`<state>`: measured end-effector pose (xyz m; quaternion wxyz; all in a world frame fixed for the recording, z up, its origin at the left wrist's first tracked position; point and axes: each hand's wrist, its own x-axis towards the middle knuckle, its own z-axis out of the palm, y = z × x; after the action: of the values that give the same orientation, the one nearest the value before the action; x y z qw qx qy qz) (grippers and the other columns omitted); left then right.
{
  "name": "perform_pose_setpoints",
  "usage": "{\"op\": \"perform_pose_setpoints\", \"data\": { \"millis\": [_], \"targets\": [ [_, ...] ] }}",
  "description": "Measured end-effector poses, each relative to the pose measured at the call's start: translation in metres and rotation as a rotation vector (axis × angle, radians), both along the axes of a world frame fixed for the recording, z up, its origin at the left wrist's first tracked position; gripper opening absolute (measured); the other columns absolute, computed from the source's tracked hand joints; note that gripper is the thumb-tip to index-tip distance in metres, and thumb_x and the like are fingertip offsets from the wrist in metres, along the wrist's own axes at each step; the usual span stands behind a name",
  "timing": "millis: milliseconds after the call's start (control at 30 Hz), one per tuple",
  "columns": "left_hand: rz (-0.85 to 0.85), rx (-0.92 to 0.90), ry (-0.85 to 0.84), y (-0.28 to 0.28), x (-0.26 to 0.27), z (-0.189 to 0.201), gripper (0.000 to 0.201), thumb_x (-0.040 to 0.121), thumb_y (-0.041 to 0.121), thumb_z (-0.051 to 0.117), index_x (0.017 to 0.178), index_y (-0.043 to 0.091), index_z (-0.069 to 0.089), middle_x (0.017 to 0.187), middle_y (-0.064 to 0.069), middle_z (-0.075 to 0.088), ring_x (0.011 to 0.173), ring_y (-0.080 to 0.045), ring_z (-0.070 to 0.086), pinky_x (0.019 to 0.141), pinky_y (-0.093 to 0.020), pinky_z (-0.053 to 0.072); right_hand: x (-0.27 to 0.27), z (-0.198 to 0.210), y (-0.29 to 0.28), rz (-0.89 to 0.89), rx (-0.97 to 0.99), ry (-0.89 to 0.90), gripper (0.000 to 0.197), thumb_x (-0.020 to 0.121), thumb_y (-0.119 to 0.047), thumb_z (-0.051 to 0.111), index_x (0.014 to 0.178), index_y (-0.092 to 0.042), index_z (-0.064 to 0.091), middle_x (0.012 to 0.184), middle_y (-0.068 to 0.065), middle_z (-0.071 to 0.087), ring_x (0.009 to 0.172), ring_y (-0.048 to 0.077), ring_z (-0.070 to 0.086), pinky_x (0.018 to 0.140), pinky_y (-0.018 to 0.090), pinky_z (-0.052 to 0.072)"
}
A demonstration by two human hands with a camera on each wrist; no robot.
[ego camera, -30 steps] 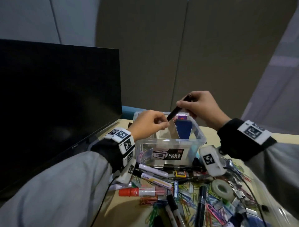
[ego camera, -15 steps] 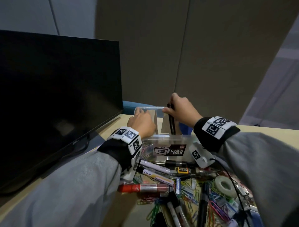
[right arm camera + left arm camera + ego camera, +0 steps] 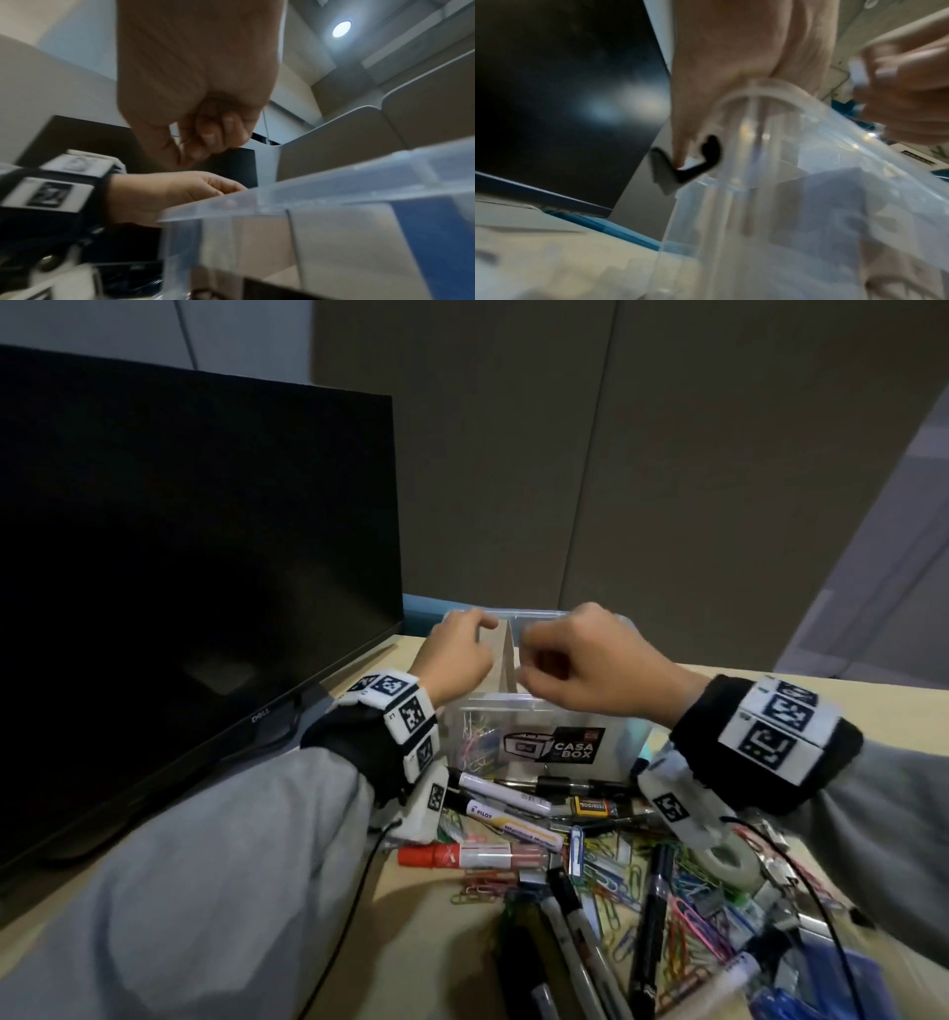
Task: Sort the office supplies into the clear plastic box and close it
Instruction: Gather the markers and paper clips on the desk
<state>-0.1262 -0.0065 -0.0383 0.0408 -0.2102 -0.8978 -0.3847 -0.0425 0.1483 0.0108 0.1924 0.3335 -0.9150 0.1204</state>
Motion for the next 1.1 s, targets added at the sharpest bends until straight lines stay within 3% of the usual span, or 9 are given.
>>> {"op": "perform_pose_setpoints", "data": {
  "millis": [67, 133, 233, 333, 467, 633, 800, 967, 1100],
  "targets": [
    [-0.06, 0.019, 0.082, -0.01, 0.009, -0.002, 0.031, 0.098, 0.012, 0.048, 0.128, 0.018, 0.056, 0.135, 0.001, 0.051, 0.107, -0.007, 0.051, 0.083, -0.013, 0.038, 0.013, -0.003, -0.001, 0.059, 0.106, -0.109, 0.024, 0.086, -0.03, 0.054, 0.062, -0.024, 0.054, 0.05, -0.012, 0.047, 0.044, 0.005, 0.044, 0.051, 0.01, 0.033],
    [-0.11, -0.032, 0.292, -0.02, 0.022, -0.002, 0.021, 0.098, 0.015, 0.051, 0.117, 0.016, 0.06, 0.121, 0.004, 0.055, 0.109, -0.008, 0.048, 0.092, -0.02, 0.037, 0.024, -0.015, -0.002, 0.045, 0.269, -0.207, 0.024, 0.09, -0.027, 0.056, 0.069, -0.018, 0.065, 0.057, -0.008, 0.057, 0.049, 0.01, 0.053, 0.051, 0.019, 0.041],
    [-0.294, -0.127, 0.532, -0.035, 0.048, 0.002, 0.006, 0.093, 0.015, 0.056, 0.099, 0.016, 0.059, 0.096, 0.01, 0.05, 0.086, -0.006, 0.048, 0.073, -0.021, 0.042, 0.034, -0.043, -0.007, -0.05, 0.503, -0.298, 0.024, 0.096, -0.029, 0.05, 0.086, -0.015, 0.067, 0.075, 0.001, 0.065, 0.065, 0.02, 0.06, 0.059, 0.029, 0.049],
    [-0.451, -0.351, 0.533, -0.047, 0.065, 0.005, 0.003, 0.091, 0.023, 0.056, 0.091, 0.021, 0.058, 0.083, 0.013, 0.052, 0.072, -0.005, 0.049, 0.063, -0.018, 0.037, 0.035, -0.068, -0.012, -0.134, 0.59, -0.379, 0.024, 0.097, -0.031, 0.047, 0.096, -0.013, 0.063, 0.091, 0.006, 0.065, 0.08, 0.026, 0.063, 0.073, 0.038, 0.054],
    [-0.562, -0.641, 0.408, -0.049, 0.074, -0.005, 0.01, 0.094, 0.029, 0.055, 0.099, 0.024, 0.062, 0.092, 0.01, 0.06, 0.083, -0.007, 0.054, 0.071, -0.02, 0.042, 0.026, -0.089, -0.014, -0.194, 0.581, -0.427, 0.023, 0.096, -0.029, 0.048, 0.105, -0.012, 0.062, 0.102, 0.006, 0.063, 0.089, 0.025, 0.062, 0.079, 0.041, 0.056],
    [-0.602, -0.871, 0.293, -0.04, 0.078, -0.026, 0.021, 0.093, 0.022, 0.057, 0.113, 0.021, 0.064, 0.104, 0.001, 0.064, 0.093, -0.016, 0.06, 0.072, -0.023, 0.043, 0.021, -0.096, -0.012, -0.28, 0.595, -0.427, 0.028, 0.099, -0.031, 0.045, 0.109, -0.012, 0.063, 0.099, 0.006, 0.065, 0.087, 0.026, 0.065, 0.078, 0.04, 0.057],
    [-0.59, -0.961, 0.285, -0.03, 0.078, -0.035, 0.024, 0.091, 0.019, 0.059, 0.115, 0.016, 0.062, 0.11, -0.002, 0.06, 0.096, -0.02, 0.058, 0.067, -0.028, 0.04, 0.022, -0.097, -0.012, -0.282, 0.56, -0.412, 0.029, 0.101, -0.031, 0.042, 0.113, -0.011, 0.06, 0.106, 0.008, 0.063, 0.092, 0.027, 0.063, 0.08, 0.041, 0.055],
    [-0.596, -0.975, 0.304, -0.03, 0.079, -0.037, 0.025, 0.093, 0.016, 0.056, 0.118, 0.017, 0.06, 0.116, -0.004, 0.056, 0.105, -0.024, 0.055, 0.082, -0.041, 0.053, 0.026, -0.092, -0.018, -0.299, 0.561, -0.469, 0.021, 0.096, -0.023, 0.05, 0.106, -0.01, 0.063, 0.099, 0.007, 0.064, 0.086, 0.024, 0.063, 0.075, 0.035, 0.057],
    [-0.601, -0.903, 0.332, -0.032, 0.078, -0.033, 0.025, 0.094, 0.021, 0.054, 0.118, 0.021, 0.057, 0.117, -0.001, 0.055, 0.102, -0.021, 0.056, 0.077, -0.036, 0.052, 0.036, -0.084, -0.02, -0.314, 0.509, -0.473, 0.02, 0.088, -0.022, 0.05, 0.091, -0.007, 0.063, 0.085, 0.007, 0.063, 0.073, 0.023, 0.061, 0.065, 0.033, 0.056]
  ]
}}
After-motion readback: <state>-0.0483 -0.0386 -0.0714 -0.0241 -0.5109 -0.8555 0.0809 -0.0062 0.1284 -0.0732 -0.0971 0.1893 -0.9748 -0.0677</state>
